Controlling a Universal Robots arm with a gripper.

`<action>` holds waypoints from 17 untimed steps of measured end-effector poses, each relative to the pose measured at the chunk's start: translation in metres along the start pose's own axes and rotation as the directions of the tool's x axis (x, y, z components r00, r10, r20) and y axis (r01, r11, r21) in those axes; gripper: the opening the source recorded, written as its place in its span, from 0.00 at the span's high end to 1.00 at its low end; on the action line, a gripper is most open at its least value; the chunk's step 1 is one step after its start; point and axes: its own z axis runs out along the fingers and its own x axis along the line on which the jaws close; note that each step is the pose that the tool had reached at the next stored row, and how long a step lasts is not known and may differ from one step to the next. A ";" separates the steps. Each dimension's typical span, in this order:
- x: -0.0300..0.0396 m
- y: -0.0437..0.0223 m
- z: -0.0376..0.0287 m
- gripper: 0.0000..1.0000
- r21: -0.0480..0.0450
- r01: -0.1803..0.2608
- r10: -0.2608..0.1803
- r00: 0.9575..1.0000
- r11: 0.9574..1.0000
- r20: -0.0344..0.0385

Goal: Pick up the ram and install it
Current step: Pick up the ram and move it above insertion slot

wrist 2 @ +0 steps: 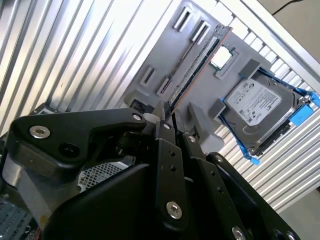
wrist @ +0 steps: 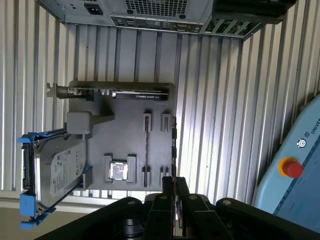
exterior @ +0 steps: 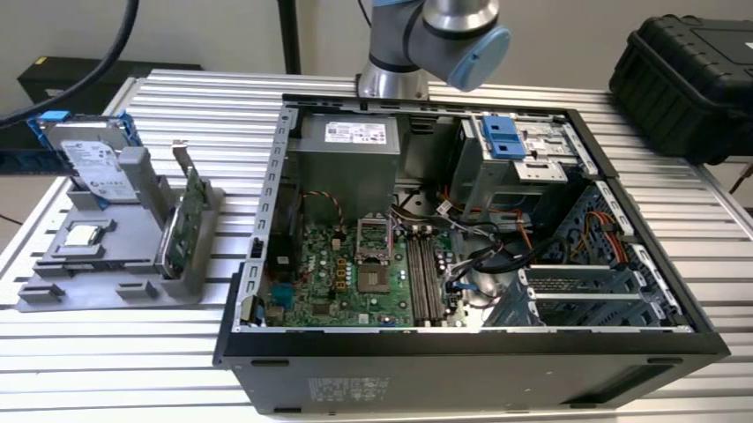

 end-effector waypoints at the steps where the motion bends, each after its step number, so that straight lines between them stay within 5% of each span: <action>1: -0.0002 0.0042 -0.0001 1.00 0.000 0.000 0.000 1.000 1.000 0.000; 17: -0.0046 0.0761 -0.0008 1.00 0.001 0.000 0.000 1.000 1.000 0.000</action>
